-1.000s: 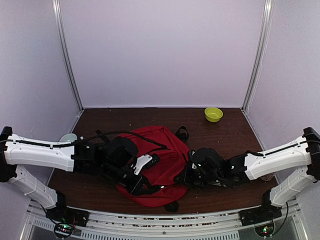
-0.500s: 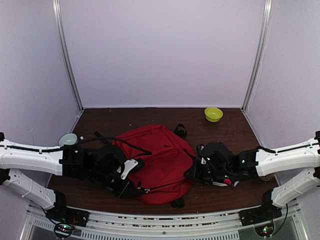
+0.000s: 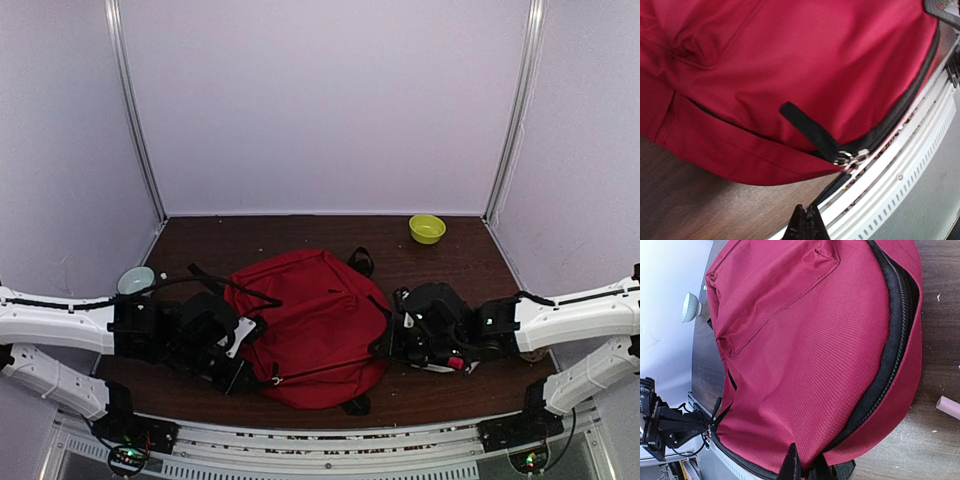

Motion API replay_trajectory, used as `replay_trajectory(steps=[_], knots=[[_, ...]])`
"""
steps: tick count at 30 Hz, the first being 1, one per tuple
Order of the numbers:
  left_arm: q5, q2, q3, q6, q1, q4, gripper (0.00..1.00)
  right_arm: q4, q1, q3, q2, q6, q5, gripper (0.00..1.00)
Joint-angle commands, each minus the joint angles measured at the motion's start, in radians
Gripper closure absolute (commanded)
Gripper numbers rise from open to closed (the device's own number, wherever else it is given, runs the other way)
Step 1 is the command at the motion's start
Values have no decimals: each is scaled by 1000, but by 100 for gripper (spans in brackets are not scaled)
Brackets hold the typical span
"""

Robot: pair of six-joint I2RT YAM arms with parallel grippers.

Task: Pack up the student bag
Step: Zip the largest pocket of the bag in the student bag.

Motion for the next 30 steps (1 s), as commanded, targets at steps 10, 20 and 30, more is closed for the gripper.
replay_trajectory(steps=[10, 20, 30], knots=[[-196, 7, -2, -106, 57, -295, 100, 31, -1, 7, 14, -57, -12, 100], [-294, -32, 35, -158, 110, -338, 100, 63, 70, 131, 169, -76, -64, 100], [-384, -104, 107, -162, 117, -395, 69, 43, 111, 242, 279, -101, -75, 100]])
